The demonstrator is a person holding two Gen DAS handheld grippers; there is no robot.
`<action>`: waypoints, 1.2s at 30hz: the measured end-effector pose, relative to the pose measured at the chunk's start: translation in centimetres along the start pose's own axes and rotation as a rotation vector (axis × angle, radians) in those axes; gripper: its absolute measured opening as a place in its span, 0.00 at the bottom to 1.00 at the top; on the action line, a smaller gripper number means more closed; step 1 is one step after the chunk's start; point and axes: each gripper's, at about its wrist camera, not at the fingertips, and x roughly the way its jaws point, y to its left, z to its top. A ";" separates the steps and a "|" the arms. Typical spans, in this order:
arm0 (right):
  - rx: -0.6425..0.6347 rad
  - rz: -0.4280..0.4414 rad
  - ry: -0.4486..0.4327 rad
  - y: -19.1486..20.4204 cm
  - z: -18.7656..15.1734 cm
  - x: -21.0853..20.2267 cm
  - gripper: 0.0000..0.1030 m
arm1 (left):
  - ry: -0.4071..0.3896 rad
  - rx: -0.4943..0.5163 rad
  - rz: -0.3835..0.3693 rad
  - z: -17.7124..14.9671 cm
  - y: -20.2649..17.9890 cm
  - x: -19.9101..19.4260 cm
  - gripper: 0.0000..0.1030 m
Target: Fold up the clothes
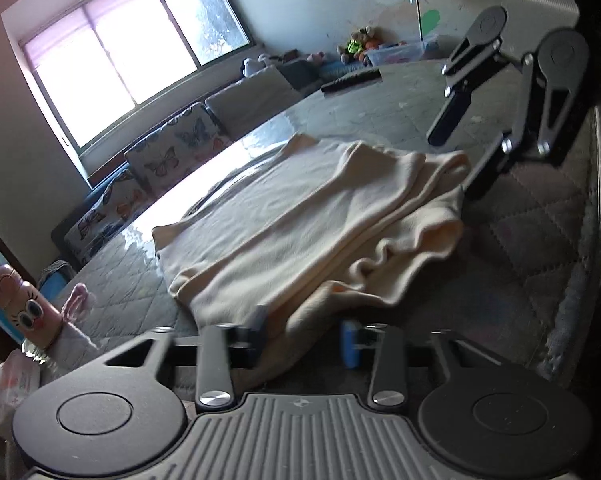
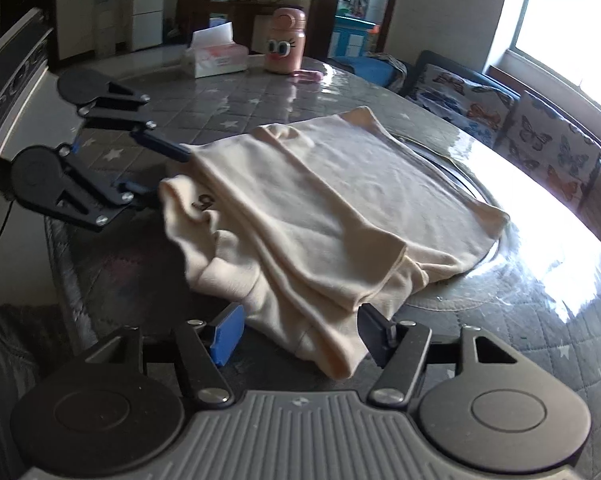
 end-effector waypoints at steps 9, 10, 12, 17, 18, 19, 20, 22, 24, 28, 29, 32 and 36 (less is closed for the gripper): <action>-0.075 0.017 -0.032 1.1 0.6 1.3 0.68 | -0.023 -0.200 -0.036 2.7 4.1 1.5 0.10; -0.080 0.016 -0.037 1.1 0.8 1.5 0.68 | -0.026 -0.215 -0.037 3.0 4.5 1.7 0.10; -0.072 0.021 -0.048 1.0 1.1 2.0 0.64 | -0.027 -0.233 -0.041 3.3 4.9 2.2 0.10; 0.035 0.029 -0.040 -0.2 1.9 3.5 0.41 | -0.020 -0.255 -0.051 3.4 5.2 2.6 0.12; 0.063 0.032 -0.035 -0.6 2.0 3.7 0.32 | -0.019 -0.254 -0.051 3.2 5.3 2.4 0.13; 0.102 0.048 -0.035 -1.2 2.1 3.7 0.23 | -0.018 -0.251 -0.051 2.9 5.3 2.2 0.14; 0.142 0.064 -0.037 -1.8 2.1 3.7 0.20 | -0.014 -0.245 -0.045 2.6 5.2 1.9 0.16; 0.196 0.081 -0.044 -2.7 2.3 3.6 0.13 | -0.007 -0.230 -0.029 1.9 4.9 1.3 0.22; 0.220 0.085 -0.054 -3.1 2.4 3.5 0.12 | -0.006 -0.206 -0.012 1.3 4.7 0.8 0.26; 0.257 0.089 -0.074 -3.8 2.8 3.1 0.11 | 0.003 -0.156 0.016 0.2 4.1 0.1 0.41; 0.262 0.089 -0.078 -3.9 2.8 3.0 0.11 | 0.007 -0.141 0.020 -0.1 3.9 0.0 0.42; 0.277 0.082 -0.097 -4.2 3.3 2.8 0.11 | 0.011 -0.078 0.048 -0.6 3.1 0.3 0.42; 0.286 0.067 -0.121 -4.3 3.7 2.5 0.10 | 0.004 -0.004 0.079 -0.8 2.3 1.1 0.33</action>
